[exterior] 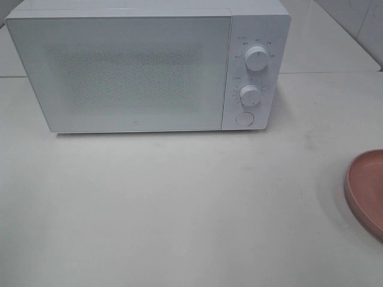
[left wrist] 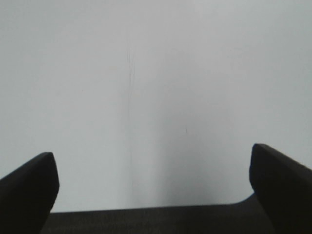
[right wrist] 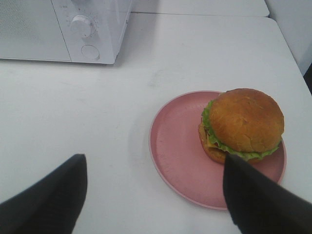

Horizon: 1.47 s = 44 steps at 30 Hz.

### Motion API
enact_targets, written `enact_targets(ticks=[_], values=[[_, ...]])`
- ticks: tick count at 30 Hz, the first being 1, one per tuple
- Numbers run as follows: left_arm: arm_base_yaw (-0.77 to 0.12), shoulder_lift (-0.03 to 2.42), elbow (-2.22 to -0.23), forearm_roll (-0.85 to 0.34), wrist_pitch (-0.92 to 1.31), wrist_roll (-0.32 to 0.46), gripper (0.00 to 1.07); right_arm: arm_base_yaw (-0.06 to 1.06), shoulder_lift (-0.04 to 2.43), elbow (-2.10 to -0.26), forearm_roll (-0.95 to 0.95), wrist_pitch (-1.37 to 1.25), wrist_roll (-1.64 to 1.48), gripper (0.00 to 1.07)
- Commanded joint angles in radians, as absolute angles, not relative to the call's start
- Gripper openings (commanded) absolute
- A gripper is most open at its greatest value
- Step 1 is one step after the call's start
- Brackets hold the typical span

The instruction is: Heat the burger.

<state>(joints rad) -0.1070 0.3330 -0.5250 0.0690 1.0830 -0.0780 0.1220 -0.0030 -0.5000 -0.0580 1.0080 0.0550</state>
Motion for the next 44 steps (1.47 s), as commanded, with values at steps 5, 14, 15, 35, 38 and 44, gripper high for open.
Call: enact_targets(ticks=[5, 14, 15, 35, 38, 44], values=[[-0.102, 0.099, -0.520, 0.028, 1.069, -0.085, 1.01, 0.116, -0.033, -0.497, -0.066, 0.998, 0.054, 0.75], [-0.102, -0.026, -0.520, 0.026, 1.068, -0.088, 1.01, 0.116, -0.032, -0.497, -0.066, 0.998, 0.053, 0.75], [-0.102, -0.026, -0.520, 0.026, 1.068, -0.088, 1.01, 0.116, -0.032, -0.497, -0.066, 0.998, 0.053, 0.75], [0.001, -0.030, -0.520, -0.007, 1.067, -0.086, 1.01, 0.116, -0.032, -0.497, -0.066, 0.998, 0.051, 0.75], [0.001, -0.030, -0.520, -0.006, 1.067, -0.086, 1.01, 0.116, -0.032, -0.497, -0.066, 0.998, 0.051, 0.75], [0.001, -0.029, -0.520, -0.006, 1.067, -0.086, 1.01, 0.116, -0.032, -0.497, -0.066, 0.998, 0.051, 0.75]])
